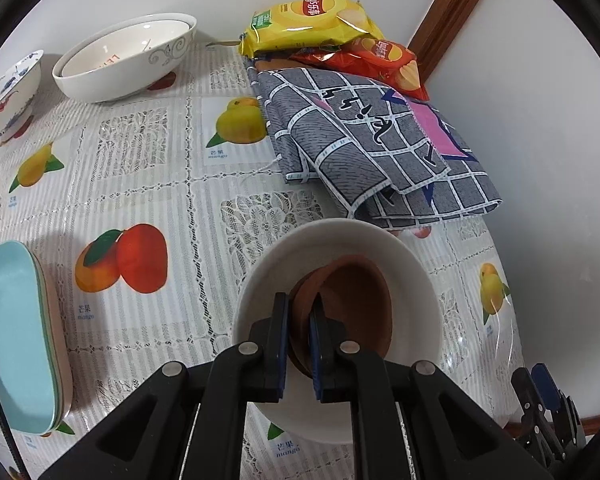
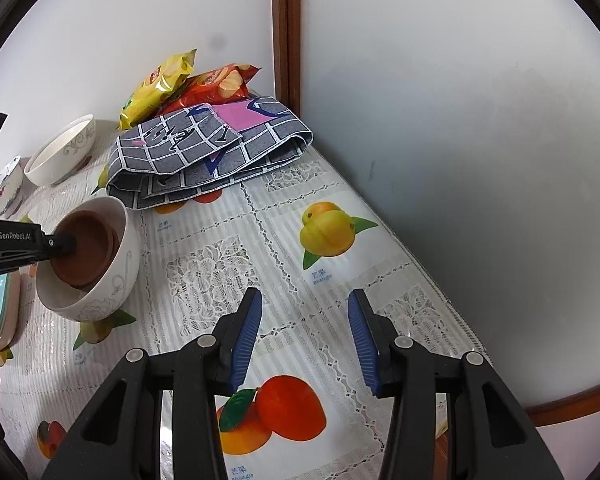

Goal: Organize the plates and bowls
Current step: 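Carry the left gripper's brown bowl over the white bowl and lower it in, then open the left gripper to release the brown bowl into the white bowl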

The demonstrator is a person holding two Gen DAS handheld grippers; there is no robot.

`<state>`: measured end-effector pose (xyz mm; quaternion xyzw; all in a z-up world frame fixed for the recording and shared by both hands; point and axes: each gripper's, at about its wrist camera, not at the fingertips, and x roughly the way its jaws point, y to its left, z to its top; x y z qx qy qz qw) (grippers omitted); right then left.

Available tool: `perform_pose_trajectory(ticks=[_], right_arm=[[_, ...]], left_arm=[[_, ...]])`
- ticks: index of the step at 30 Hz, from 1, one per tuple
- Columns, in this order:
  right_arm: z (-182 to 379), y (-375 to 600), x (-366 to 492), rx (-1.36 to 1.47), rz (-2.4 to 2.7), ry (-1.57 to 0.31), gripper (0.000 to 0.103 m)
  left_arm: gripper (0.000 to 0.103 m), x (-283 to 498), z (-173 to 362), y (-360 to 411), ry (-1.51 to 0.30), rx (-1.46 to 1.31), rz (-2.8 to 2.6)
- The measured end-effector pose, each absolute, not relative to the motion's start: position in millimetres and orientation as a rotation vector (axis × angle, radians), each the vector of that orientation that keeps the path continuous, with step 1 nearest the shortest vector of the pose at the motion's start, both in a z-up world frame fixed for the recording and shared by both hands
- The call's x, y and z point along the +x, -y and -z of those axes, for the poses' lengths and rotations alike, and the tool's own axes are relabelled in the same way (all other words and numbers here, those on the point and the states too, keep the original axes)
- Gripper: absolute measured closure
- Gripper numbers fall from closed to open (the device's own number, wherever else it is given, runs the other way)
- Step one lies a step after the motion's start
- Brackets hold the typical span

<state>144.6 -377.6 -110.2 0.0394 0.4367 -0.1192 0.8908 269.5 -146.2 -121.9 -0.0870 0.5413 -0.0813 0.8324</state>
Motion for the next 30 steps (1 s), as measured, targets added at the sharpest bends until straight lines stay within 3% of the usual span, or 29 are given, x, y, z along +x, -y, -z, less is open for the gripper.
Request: perform_pose_trajectory(ticks=[16, 19, 30], right_arm=[[109, 370, 148, 0.099, 0.215, -0.909, 0.059], [108, 368, 150, 0.111, 0.201, -0.906, 0.059], [87, 346, 167, 0.136, 0.134, -0.855, 0.058]], left_arm=[[0.092, 264, 120, 152, -1.162, -0.13, 0.193], [0.083, 261, 115, 152, -1.155, -0.112, 0.195], [0.081, 247, 81, 139, -1.065, -0.02, 0.166]])
